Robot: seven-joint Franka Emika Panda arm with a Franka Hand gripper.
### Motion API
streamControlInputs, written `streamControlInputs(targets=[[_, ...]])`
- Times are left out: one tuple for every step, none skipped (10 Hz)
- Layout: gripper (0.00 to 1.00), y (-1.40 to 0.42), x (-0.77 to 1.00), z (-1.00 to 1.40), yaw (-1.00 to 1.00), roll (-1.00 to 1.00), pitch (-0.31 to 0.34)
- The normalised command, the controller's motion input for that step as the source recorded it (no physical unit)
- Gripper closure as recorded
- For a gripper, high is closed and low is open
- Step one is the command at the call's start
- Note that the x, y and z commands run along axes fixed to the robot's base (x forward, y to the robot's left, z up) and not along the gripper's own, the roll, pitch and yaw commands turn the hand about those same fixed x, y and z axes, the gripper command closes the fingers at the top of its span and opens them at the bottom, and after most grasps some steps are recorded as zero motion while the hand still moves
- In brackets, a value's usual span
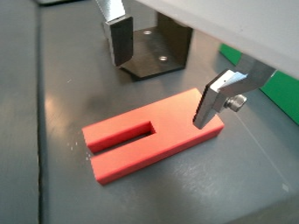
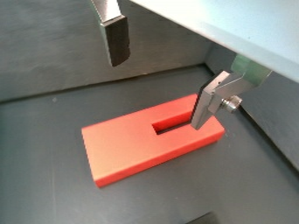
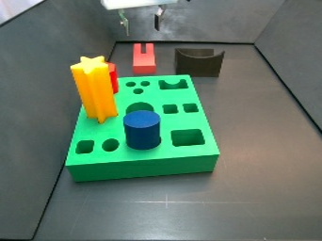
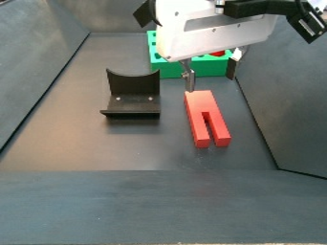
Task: Pick up the double-square object. Move up. Rotate the double-square object. Place the double-square object on the fixture. Regrasp the double-square object. Move to above the board. Insert the double-square object.
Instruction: Rotate the double-square object.
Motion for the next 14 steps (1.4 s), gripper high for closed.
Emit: streamControlInputs(targets=[[0.00, 0.00, 0.03, -0.05, 1.00, 0.00, -0.004], [0.00, 0.00, 0.03, -0.05, 1.00, 0.00, -0.004], [0.00, 0.00, 0.04, -0.04, 1.00, 0.00, -0.005], [0.00, 0.00, 0.04, -0.04, 1.00, 0.00, -0.005], [0.00, 0.00, 0.04, -0.04, 1.00, 0.00, -0.005], [0.00, 0.00, 0.04, -0.04, 1.00, 0.00, -0.005], [0.00, 0.00, 0.04, -0.04, 1.00, 0.00, -0.006], [0.00, 0.00, 0.04, -0.04, 1.00, 0.00, -0.006], [0.00, 0.00, 0.04, -0.04, 1.00, 0.00, -0.006], [0.00, 0.00, 0.04, -0.04, 1.00, 0.00, -0.006], [0.00, 0.00, 0.04, -0.04, 1.00, 0.00, -0.006], [0.00, 0.00, 0.04, -0.04, 1.00, 0.00, -0.007], [0.00, 0.00, 0.04, -0.04, 1.00, 0.00, -0.007], [0.00, 0.00, 0.04, -0.04, 1.00, 0.00, -0.007]])
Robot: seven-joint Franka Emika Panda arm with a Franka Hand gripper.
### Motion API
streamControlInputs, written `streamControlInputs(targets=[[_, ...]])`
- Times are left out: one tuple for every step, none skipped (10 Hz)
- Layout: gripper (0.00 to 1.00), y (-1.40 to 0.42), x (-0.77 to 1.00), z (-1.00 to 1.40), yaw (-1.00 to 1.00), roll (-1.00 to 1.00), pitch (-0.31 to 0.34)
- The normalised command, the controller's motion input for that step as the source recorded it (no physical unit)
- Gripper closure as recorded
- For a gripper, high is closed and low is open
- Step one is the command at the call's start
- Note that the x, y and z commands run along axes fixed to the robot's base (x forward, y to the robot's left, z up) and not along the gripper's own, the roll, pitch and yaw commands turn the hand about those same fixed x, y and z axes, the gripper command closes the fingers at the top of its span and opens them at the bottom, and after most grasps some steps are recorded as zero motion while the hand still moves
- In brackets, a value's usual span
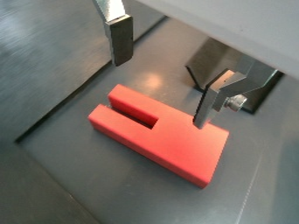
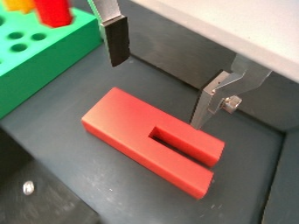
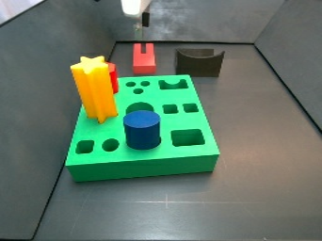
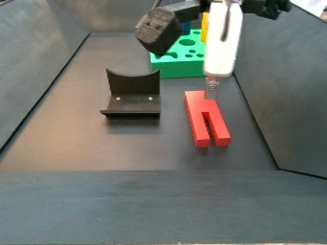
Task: Pick up the double-square object. Move up. Rotate the double-square object. Place the double-square object on the fixture. Regrasp the double-square object. Move to above the board. Insert the double-square object.
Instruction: Rotate the double-square object.
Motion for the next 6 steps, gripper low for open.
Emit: streamControlInputs(targets=[[0.00, 0.00, 0.04, -0.04, 1.00, 0.00, -0.007], [0.00, 0.00, 0.04, -0.04, 1.00, 0.00, -0.008], [0.00, 0.00, 0.04, -0.04, 1.00, 0.00, -0.008], [0.00, 0.00, 0.04, -0.04, 1.00, 0.00, -0.008], [0.00, 0.00, 0.04, -0.04, 1.00, 0.00, -0.009], [0.00, 0.00, 0.04, -0.04, 1.00, 0.00, -0.009]])
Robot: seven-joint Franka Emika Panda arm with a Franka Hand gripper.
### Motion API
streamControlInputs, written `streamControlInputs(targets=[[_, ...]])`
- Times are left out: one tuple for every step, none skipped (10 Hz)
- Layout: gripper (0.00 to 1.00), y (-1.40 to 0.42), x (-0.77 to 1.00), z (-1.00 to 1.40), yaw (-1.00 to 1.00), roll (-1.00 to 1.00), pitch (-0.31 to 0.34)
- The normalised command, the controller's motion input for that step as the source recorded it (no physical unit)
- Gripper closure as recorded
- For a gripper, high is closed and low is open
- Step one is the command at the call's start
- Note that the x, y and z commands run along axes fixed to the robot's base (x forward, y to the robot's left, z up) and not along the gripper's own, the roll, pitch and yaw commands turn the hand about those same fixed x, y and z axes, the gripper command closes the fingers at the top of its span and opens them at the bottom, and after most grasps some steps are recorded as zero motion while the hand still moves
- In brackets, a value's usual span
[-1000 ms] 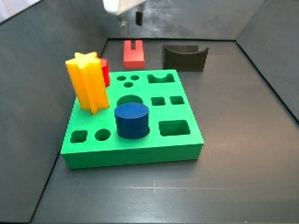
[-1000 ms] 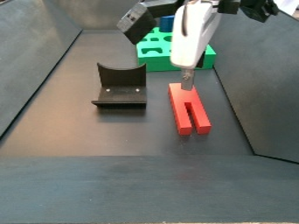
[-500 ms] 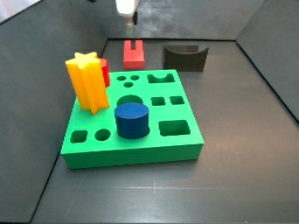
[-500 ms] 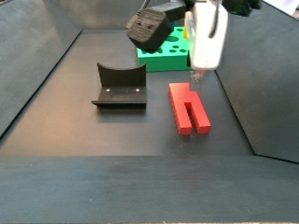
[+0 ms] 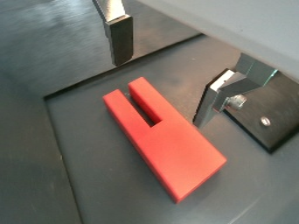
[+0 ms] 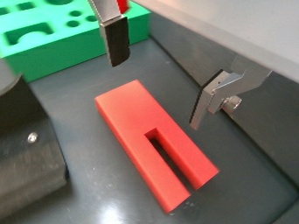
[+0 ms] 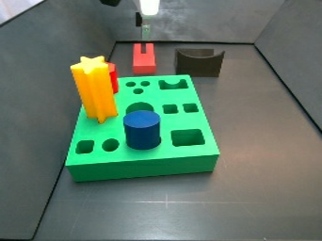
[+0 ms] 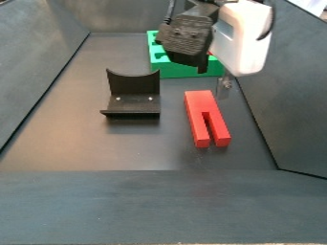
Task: Pick up the double-square object. Move up. Rotate the double-square object. Place the double-square object on the fixture. Regrasp the double-square object. Move to above the board. Insert the double-square object.
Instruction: Rotate the double-square object.
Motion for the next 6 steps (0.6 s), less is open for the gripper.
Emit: streamControlInputs(targets=[[0.00, 0.00, 0.04, -0.04, 1.00, 0.00, -0.010], [0.00, 0.00, 0.04, -0.03, 1.00, 0.00, -0.010], [0.00, 0.00, 0.04, -0.03, 1.00, 0.00, -0.011], [0.00, 0.00, 0.04, -0.03, 1.00, 0.00, -0.012], [0.00, 0.00, 0.04, -0.03, 1.00, 0.00, -0.012], [0.00, 0.00, 0.04, -0.03, 1.00, 0.00, -0.014]])
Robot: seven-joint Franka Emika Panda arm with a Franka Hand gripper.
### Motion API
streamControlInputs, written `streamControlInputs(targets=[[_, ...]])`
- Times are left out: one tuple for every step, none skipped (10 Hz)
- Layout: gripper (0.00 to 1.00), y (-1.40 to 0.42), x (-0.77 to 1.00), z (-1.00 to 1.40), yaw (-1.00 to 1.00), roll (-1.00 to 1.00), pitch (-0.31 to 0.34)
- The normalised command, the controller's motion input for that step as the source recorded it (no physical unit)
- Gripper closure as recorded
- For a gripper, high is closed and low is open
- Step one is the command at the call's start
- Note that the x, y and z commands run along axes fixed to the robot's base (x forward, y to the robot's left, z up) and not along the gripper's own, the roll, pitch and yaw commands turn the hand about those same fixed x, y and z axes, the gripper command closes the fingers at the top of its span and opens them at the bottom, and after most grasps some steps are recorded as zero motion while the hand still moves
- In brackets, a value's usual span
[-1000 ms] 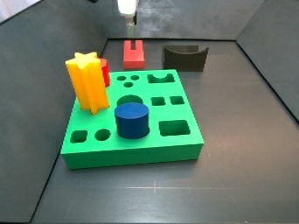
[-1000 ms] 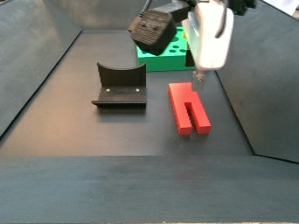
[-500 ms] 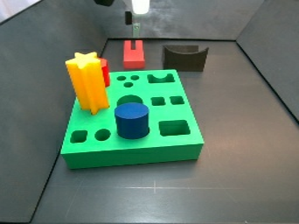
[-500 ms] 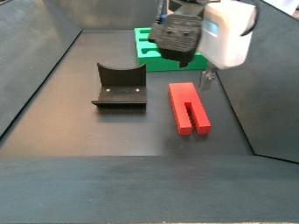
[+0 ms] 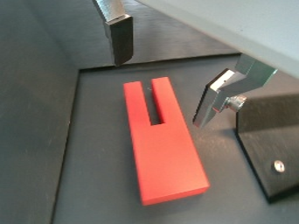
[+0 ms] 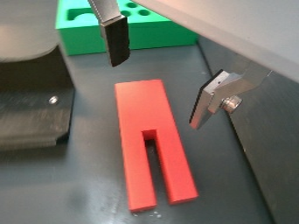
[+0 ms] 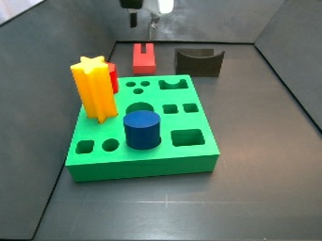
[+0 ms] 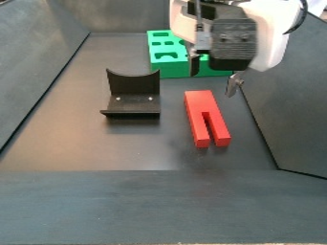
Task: Pick up the double-square object. Move up. Rotate the double-square object. Place the double-square object on the fixture. Regrasp the double-square object. Move to above the board. Insert the double-square object.
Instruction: Rotate the double-square object.
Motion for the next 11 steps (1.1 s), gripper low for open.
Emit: streamControlInputs(targets=[[0.00, 0.00, 0.04, -0.03, 1.00, 0.00, -0.014], [0.00, 0.00, 0.04, -0.03, 1.00, 0.00, -0.016], [0.00, 0.00, 0.04, -0.03, 1.00, 0.00, -0.017], [0.00, 0.00, 0.04, -0.03, 1.00, 0.00, -0.019], [0.00, 0.00, 0.04, -0.03, 1.00, 0.00, -0.020], [0.00, 0.00, 0.04, -0.03, 1.00, 0.00, -0.025], [0.00, 0.00, 0.04, -0.03, 1.00, 0.00, -0.027], [0.00, 0.00, 0.04, -0.03, 1.00, 0.00, -0.033], [0.00, 0.00, 0.04, -0.04, 1.00, 0.00, -0.039], [0.00, 0.00, 0.04, -0.04, 0.96, 0.00, -0.050], [0.00, 0.00, 0.04, -0.04, 0.79, 0.00, -0.050]])
